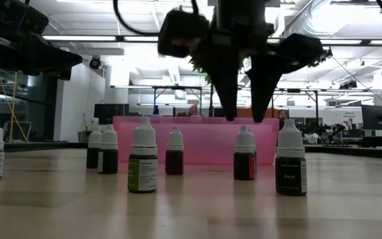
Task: Pick & Place food coloring
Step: Put the small blue food coloring bottle into the pink container
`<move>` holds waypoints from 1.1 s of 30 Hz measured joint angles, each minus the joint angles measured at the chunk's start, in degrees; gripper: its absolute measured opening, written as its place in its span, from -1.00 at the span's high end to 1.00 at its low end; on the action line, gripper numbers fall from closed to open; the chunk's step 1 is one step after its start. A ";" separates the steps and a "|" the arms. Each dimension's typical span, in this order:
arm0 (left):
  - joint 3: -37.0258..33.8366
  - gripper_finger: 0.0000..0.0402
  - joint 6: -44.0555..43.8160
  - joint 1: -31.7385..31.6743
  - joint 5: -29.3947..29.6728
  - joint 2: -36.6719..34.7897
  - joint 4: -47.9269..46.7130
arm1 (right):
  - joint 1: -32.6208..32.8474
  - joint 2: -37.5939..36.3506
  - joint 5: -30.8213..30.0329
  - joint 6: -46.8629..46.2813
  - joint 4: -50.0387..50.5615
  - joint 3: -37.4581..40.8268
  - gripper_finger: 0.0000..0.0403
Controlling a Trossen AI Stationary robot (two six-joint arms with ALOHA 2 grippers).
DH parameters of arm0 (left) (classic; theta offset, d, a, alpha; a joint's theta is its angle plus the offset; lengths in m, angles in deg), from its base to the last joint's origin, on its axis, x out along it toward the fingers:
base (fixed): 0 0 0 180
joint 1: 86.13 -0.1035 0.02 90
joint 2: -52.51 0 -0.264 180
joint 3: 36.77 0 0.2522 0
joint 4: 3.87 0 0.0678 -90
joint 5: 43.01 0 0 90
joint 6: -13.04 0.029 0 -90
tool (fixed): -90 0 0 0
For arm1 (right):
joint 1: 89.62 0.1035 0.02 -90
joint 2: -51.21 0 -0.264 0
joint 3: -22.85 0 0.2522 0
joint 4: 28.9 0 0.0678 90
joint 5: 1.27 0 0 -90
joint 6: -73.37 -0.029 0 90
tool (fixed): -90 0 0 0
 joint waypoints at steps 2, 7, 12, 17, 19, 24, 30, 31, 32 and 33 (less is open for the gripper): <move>-0.01 1.00 0.01 0.01 -0.01 -0.01 0.00 | -0.37 0.95 0.29 -0.03 0.03 -0.68 0.25; -0.01 1.00 0.01 -0.01 -0.01 0.01 0.00 | -1.06 1.81 1.46 -1.42 0.88 -0.82 0.25; -0.01 1.00 -0.01 -0.01 -0.01 0.00 0.00 | -1.47 1.84 1.29 -2.59 2.60 -0.82 0.24; 0.01 1.00 -0.01 0.01 -0.01 -0.01 0.00 | -1.48 1.84 1.21 -3.10 2.18 -0.82 0.24; -0.01 1.00 -0.01 0.01 -0.01 0.01 0.00 | -1.46 1.84 0.65 -3.66 2.54 -0.82 0.24; 0.01 1.00 0.01 -0.01 -0.01 0.01 0.00 | -1.46 1.83 -0.34 -4.12 3.58 -0.82 0.24; 0.00 1.00 -0.01 -0.01 0.00 -0.01 -0.02 | -1.46 2.30 -0.04 -4.17 3.88 -0.82 0.24; 0.00 1.00 0.00 0.00 0.00 0.00 0.00 | -1.46 2.46 0.04 -4.15 3.86 -0.80 0.24; -0.01 1.00 0.01 0.01 0.01 0.01 -0.02 | -1.46 2.63 0.02 -4.15 3.76 -0.80 0.24; -0.01 1.00 -0.01 0.01 -0.01 0.01 -0.02 | -1.46 2.70 0.02 -4.15 3.67 -0.80 0.24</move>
